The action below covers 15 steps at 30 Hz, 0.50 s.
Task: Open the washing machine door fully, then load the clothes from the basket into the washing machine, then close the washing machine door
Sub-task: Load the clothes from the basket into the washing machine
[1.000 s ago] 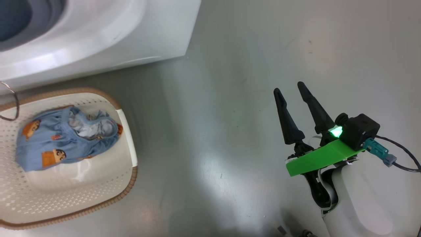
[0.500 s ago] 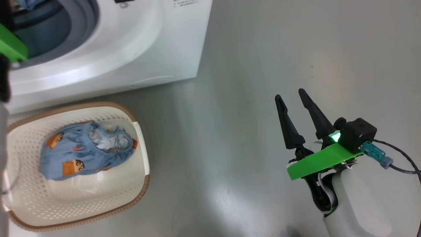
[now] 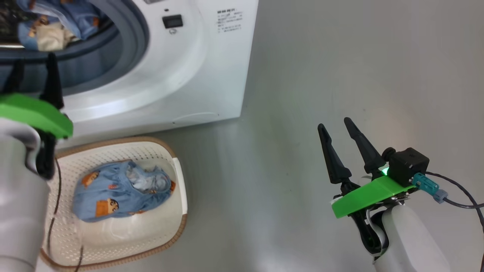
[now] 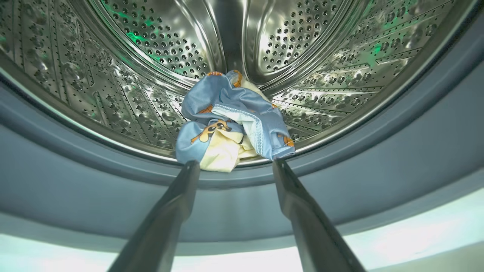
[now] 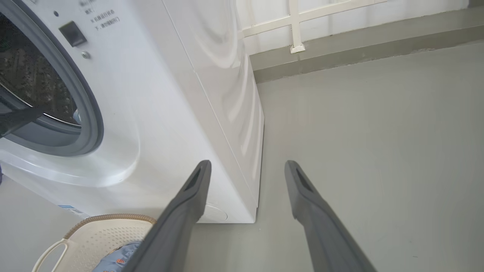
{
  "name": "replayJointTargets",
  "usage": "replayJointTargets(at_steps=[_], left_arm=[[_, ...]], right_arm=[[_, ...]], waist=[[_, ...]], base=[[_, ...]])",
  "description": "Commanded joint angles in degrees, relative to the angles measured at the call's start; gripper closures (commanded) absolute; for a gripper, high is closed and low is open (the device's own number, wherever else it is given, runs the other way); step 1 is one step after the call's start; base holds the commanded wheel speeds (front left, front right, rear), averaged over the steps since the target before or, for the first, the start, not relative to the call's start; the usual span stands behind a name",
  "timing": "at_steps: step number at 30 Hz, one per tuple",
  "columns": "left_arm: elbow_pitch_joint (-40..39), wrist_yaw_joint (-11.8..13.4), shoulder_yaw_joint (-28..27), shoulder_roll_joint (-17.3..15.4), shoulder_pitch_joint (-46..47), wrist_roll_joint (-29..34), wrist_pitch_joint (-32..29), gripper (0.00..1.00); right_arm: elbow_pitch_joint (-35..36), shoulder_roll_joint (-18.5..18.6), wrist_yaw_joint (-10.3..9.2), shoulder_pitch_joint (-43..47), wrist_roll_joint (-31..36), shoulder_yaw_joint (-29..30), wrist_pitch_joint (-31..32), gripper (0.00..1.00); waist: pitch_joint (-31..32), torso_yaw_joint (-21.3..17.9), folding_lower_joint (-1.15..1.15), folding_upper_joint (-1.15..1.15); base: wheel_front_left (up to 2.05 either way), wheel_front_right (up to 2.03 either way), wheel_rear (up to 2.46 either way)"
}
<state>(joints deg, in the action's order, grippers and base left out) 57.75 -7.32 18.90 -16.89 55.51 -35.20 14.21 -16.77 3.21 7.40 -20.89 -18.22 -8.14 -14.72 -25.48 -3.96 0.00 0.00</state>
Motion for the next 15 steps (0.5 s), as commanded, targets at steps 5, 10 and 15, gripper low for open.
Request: replayJointTargets(at_steps=[5, 10, 15], left_arm=[[-7.4, 0.9, -3.5, -2.5, -6.2, 0.2, 0.7, 0.0], [-17.9, 3.3, -6.7, -2.4, -14.5, 3.6, 0.8, 0.0], [-27.7, 4.9, -9.5, -1.3, -21.9, 6.9, 0.8, 0.0]], right_arm=[[0.7, -0.3, 0.09, 2.7, -0.1, -0.6, -0.3, 0.0], [0.6, -0.3, 0.09, 3.5, 0.0, 0.0, -0.3, 0.0], [0.7, -0.3, 0.09, 4.1, 0.7, 0.6, -0.3, 0.0]], waist=[[4.1, 1.2, 0.0, 0.0], [6.6, 1.5, 0.0, 0.0], [8.6, 1.8, 0.0, 0.0]], base=[[0.0, 0.0, 0.0], [0.0, 0.0, 0.0], [0.0, 0.0, 0.0]])
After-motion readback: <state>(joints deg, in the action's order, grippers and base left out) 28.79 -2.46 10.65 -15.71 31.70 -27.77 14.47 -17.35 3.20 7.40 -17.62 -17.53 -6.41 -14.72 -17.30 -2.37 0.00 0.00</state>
